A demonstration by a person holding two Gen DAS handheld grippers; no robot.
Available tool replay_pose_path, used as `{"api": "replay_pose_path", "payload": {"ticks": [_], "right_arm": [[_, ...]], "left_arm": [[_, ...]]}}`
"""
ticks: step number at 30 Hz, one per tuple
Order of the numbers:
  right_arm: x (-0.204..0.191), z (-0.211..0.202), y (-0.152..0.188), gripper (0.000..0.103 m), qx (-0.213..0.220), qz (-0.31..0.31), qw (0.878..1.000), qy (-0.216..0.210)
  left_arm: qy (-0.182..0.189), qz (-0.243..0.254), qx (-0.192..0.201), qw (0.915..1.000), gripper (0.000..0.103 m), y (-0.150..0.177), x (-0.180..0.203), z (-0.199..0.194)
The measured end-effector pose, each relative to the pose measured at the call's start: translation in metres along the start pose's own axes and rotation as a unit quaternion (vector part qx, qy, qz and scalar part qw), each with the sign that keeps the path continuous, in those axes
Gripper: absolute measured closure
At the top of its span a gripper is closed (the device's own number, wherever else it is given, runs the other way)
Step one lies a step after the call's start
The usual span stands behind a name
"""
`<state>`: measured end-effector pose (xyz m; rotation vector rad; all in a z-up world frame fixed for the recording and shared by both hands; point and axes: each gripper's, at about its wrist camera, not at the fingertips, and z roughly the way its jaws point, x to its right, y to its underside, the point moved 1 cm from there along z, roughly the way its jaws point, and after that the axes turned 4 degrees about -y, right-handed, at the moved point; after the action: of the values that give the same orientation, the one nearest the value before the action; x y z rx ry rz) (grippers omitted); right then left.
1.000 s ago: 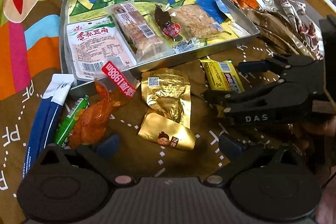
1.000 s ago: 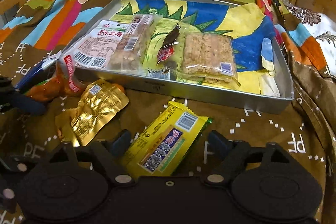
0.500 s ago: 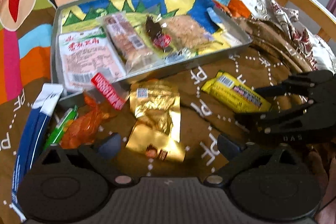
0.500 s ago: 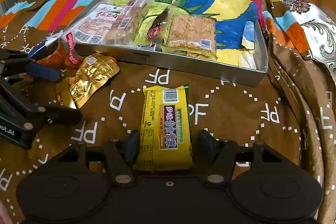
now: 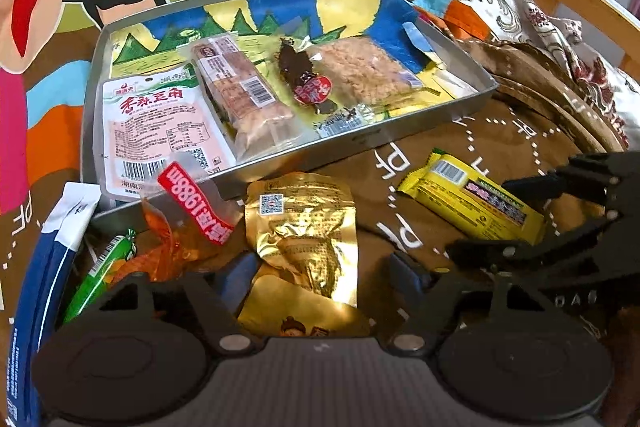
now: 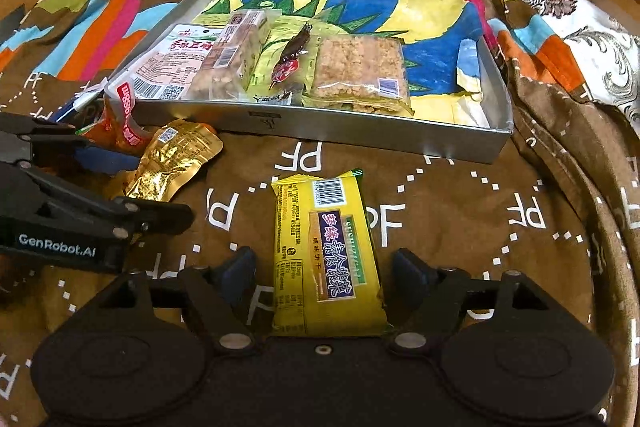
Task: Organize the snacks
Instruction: 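Lower the right tool onto the yellow wafer bar and close it, then close the left tool on the gold foil packet while the right tool holds the wafer bar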
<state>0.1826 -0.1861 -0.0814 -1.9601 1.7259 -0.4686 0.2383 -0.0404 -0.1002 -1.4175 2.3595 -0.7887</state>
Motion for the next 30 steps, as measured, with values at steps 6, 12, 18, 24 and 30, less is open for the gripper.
{"api": "replay_pose_path", "payload": {"ticks": [6, 12, 18, 24, 30], "right_arm": [[-0.008, 0.000, 0.007, 0.029, 0.023, -0.003, 1.000, 0.021], [-0.016, -0.006, 0.009, 0.051, 0.040, -0.003, 0.999, 0.013], [-0.017, -0.002, 0.007, 0.051, 0.048, 0.002, 0.999, 0.011], [-0.028, 0.001, 0.011, 0.051, 0.058, -0.034, 0.997, 0.033], [-0.040, -0.002, 0.014, 0.052, 0.069, -0.087, 0.992, 0.061]], "left_arm": [[-0.015, 0.002, -0.010, 0.9998, 0.043, 0.002, 0.001, 0.000], [-0.015, 0.004, -0.014, 0.9998, 0.044, 0.003, 0.007, -0.006], [-0.010, -0.001, -0.013, 0.9999, 0.041, 0.003, 0.004, -0.002], [-0.004, -0.012, -0.009, 0.9999, 0.044, 0.005, 0.000, -0.003], [-0.012, 0.005, -0.004, 0.9999, 0.045, 0.010, 0.012, -0.013]]}}
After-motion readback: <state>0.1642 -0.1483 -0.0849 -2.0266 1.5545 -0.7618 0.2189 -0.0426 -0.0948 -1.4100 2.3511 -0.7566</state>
